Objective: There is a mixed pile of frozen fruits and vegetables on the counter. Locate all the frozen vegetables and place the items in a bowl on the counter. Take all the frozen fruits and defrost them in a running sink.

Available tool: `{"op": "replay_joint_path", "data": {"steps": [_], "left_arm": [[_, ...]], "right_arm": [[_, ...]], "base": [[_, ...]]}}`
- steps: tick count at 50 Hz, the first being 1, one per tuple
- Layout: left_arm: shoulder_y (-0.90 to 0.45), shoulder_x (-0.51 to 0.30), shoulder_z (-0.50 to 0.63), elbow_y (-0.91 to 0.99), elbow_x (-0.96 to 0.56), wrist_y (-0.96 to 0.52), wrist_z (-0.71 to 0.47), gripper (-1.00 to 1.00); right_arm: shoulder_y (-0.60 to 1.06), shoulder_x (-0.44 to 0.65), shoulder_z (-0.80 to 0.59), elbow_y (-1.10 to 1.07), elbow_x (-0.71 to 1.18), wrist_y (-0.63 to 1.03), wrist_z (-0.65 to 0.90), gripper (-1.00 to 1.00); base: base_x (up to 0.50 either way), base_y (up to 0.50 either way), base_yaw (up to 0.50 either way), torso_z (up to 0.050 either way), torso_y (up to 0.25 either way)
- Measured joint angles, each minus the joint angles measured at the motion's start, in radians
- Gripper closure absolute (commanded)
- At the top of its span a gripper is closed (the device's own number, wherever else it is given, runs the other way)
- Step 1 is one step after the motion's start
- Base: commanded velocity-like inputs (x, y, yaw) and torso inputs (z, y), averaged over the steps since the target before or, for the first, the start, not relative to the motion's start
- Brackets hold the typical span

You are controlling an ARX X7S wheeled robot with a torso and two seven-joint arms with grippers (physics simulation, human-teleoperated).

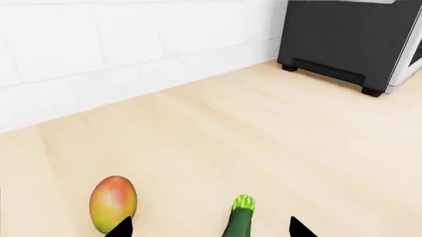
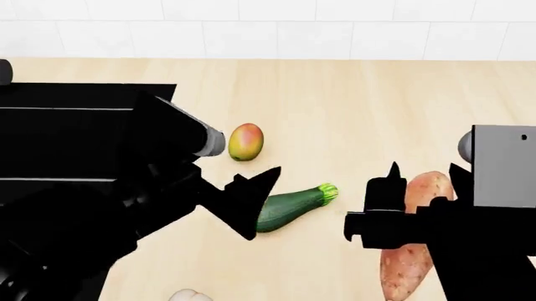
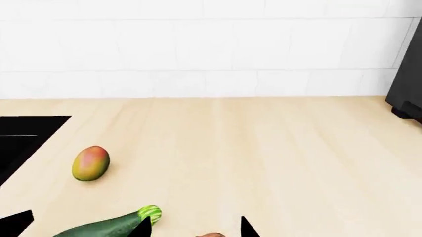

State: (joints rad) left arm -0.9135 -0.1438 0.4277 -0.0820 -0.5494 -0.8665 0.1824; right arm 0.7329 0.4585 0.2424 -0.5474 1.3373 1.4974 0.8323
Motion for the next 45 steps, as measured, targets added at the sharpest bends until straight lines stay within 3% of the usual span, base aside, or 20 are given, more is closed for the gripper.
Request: {"op": "replay_joint_path", "data": {"steps": [23, 36, 37, 45], "left_arm": [[-0.041, 0.088, 0.143, -0.375, 0.061, 0.157, 0.117, -1.00], [-0.080, 0.123, 0.240, -0.575, 0.018, 0.273, 0.118, -1.00], [-0.081, 0.122, 0.246, -0.578, 0.012, 0.276, 0.115, 1.00], [-0.080, 0.090, 0.272, -0.492, -0.032, 0.251, 0.062, 1.00]], "right_arm": [[-0.066, 0.057, 0.013, -0.020, 0.129, -0.036, 0.080, 1.00], [-0.094, 0.073, 0.010, -0.029, 0.150, -0.067, 0.085, 1.00], [-0.094, 0.074, 0.010, -0.029, 0.152, -0.069, 0.086, 1.00], [-0.099, 0.083, 0.000, -0.034, 0.157, -0.083, 0.084, 1.00]], "base": [[0.00, 0.00, 0.00, 0.000, 0.000], [0.00, 0.00, 0.00, 0.000, 0.000], [0.00, 0.00, 0.00, 0.000, 0.000], [0.00, 0.00, 0.00, 0.000, 0.000]]}}
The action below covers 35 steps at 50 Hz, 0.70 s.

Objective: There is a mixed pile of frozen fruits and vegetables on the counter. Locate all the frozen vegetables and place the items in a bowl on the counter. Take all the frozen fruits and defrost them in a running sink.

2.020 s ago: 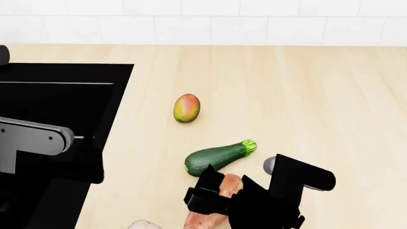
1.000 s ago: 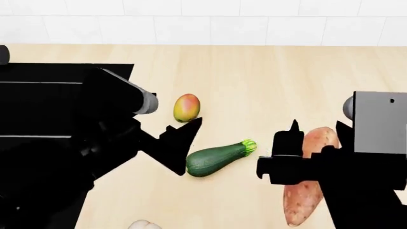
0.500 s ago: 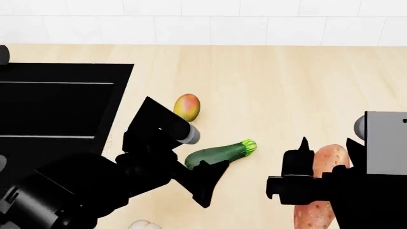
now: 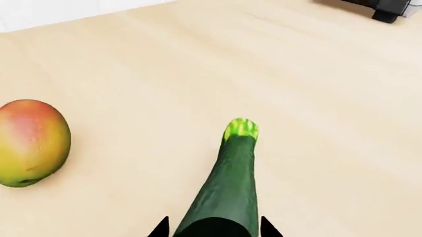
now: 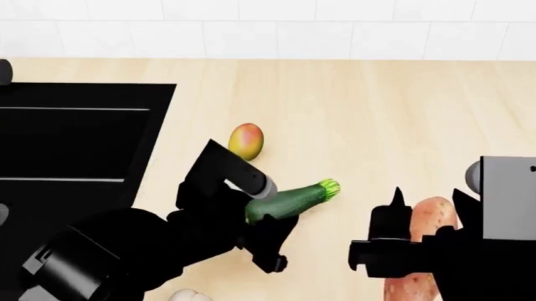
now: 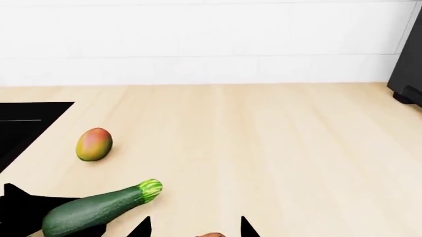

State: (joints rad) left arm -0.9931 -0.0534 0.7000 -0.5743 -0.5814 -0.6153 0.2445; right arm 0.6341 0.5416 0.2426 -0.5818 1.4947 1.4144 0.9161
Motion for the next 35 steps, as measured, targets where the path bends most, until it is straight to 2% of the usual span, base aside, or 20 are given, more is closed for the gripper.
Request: {"op": "replay_joint_path", "data": {"steps": [15, 24, 35], "left_arm": [[0.041, -0.143, -0.083, 0.365, -0.103, -0.102, -0.186, 1.00], [0.128, -0.286, -0.201, 0.667, -0.198, -0.190, -0.353, 1.00], [0.273, -0.446, -0.353, 0.924, -0.289, -0.243, -0.515, 1.00]], "right_arm": [[0.008, 0.040, -0.034, 0.001, -0.035, -0.026, -0.103, 1.00], [0.031, 0.087, -0.060, 0.004, -0.055, -0.027, -0.176, 1.00], [0.079, 0.146, -0.077, 0.007, -0.011, -0.004, -0.169, 1.00]], "base": [[0.00, 0.00, 0.00, 0.000, 0.000], [0.00, 0.00, 0.00, 0.000, 0.000], [0.00, 0.00, 0.00, 0.000, 0.000]]}}
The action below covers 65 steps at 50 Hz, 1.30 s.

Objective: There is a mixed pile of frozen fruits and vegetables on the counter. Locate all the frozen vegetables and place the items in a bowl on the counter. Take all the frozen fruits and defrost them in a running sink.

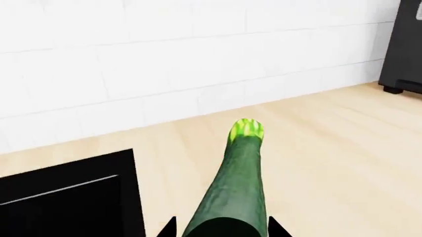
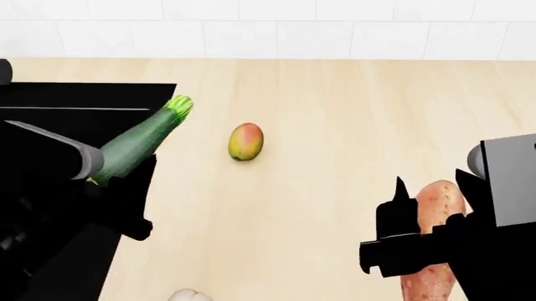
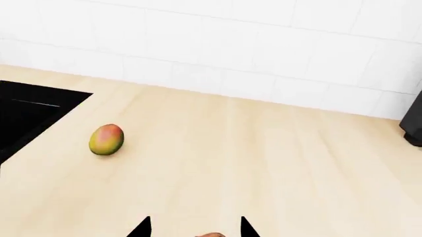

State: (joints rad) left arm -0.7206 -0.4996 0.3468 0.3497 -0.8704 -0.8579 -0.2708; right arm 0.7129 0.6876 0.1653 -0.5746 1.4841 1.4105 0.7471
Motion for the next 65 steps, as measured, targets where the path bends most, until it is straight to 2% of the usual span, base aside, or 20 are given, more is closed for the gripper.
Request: {"op": "replay_joint_path", "data": {"steps": [12, 25, 43, 65], "left_arm": [[0.100, -0.144, -0.166, 0.167, -0.117, -0.051, -0.122, 1.00], [0.166, -0.221, -0.294, 0.234, -0.213, -0.063, -0.179, 1.00], [0.238, -0.247, -0.366, 0.257, -0.256, -0.040, -0.193, 1.00], [0.285, -0.260, -0.407, 0.272, -0.277, -0.021, -0.200, 1.00]], "right_arm": [[0.044, 0.060, -0.021, 0.005, 0.058, 0.019, 0.033, 1.00], [0.036, 0.094, -0.038, 0.002, 0.090, 0.014, 0.063, 1.00], [0.038, 0.121, -0.068, -0.012, 0.144, -0.002, 0.107, 1.00], [0.030, 0.145, -0.084, -0.034, 0.141, -0.028, 0.093, 1.00]], "base": [[0.00, 0.00, 0.00, 0.000, 0.001], [-0.39, 0.04, 0.00, 0.000, 0.000], [-0.40, 0.39, 0.00, 0.000, 0.000], [-0.07, 0.50, 0.00, 0.000, 0.000]]}}
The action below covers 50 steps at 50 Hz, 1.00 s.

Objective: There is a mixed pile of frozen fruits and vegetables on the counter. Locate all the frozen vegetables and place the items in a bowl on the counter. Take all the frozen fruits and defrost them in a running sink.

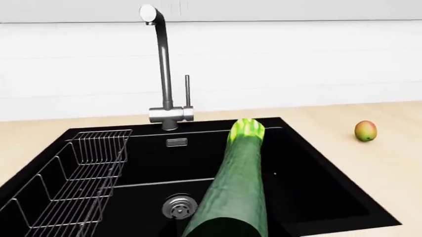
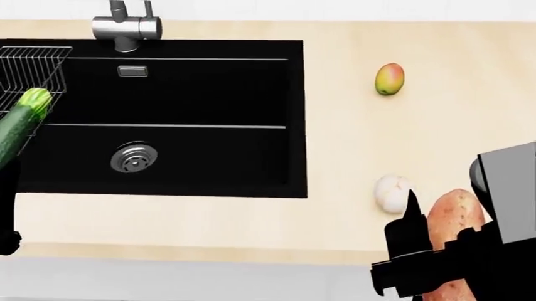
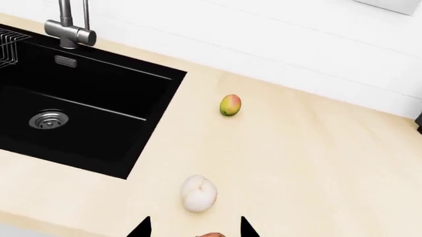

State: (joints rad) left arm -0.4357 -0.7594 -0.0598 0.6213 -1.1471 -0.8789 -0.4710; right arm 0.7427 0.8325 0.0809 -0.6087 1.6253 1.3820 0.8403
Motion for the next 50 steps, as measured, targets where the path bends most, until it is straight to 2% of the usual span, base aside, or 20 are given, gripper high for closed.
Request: {"op": "replay_joint_path", "data": {"steps": [12, 27, 46, 50], "left_arm": [[0.006, 0.002, 0.002, -0.002, 0.006, 0.006, -0.001, 1.00], [0.064, -0.026, -0.049, 0.015, -0.014, 0.025, 0.012, 1.00], [0.035, -0.001, -0.005, -0.005, 0.016, 0.026, 0.006, 1.00], [0.049, -0.014, -0.026, 0.004, 0.000, 0.028, 0.008, 1.00]], "right_arm": [[-0.004, 0.003, -0.013, -0.013, -0.022, -0.015, -0.019, 1.00], [-0.018, 0.006, -0.021, -0.025, -0.047, -0.036, -0.039, 1.00], [-0.027, 0.007, -0.038, -0.023, -0.068, -0.056, -0.054, 1.00], [-0.029, 0.008, -0.041, -0.024, -0.069, -0.060, -0.055, 1.00]], "base": [[-0.01, 0.50, 0.00, 0.001, 0.000], [-0.01, 0.50, 0.00, 0.000, 0.000], [-0.04, 0.50, 0.00, 0.000, 0.000], [-0.11, 0.50, 0.00, 0.000, 0.000]]}}
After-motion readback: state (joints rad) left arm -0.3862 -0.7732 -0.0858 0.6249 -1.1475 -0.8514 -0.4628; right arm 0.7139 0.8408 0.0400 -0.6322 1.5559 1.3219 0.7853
